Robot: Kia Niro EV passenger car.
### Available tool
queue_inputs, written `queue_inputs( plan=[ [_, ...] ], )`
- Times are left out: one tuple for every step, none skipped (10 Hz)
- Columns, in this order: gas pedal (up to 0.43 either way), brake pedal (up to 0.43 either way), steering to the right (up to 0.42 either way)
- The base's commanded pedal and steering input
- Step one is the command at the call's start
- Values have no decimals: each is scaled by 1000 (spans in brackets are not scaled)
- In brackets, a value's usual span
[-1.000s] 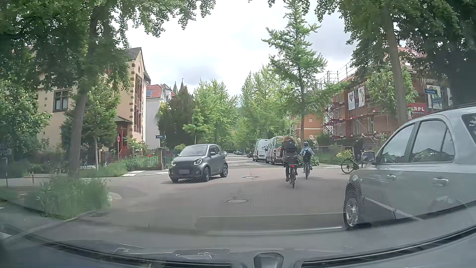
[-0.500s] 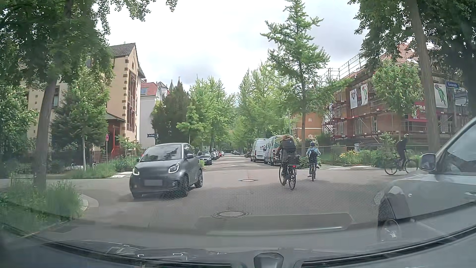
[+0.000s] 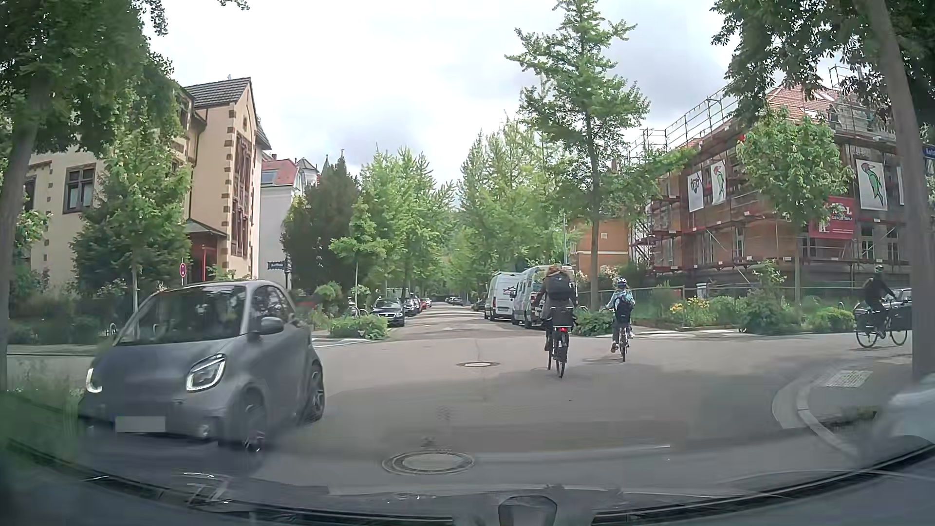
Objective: Follow the waypoints while adhering to traffic rules and regulations
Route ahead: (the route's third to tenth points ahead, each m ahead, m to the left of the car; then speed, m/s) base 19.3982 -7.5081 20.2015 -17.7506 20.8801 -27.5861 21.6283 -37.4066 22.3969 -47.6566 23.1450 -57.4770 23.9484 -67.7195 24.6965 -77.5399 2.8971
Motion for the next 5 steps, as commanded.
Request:
queue_inputs(
  plan=[
    [0, 0, 60],
    [0, 0, 67],
    [0, 0, 71],
    [0, 0, 77],
    [0, 0, 85]
  ],
)
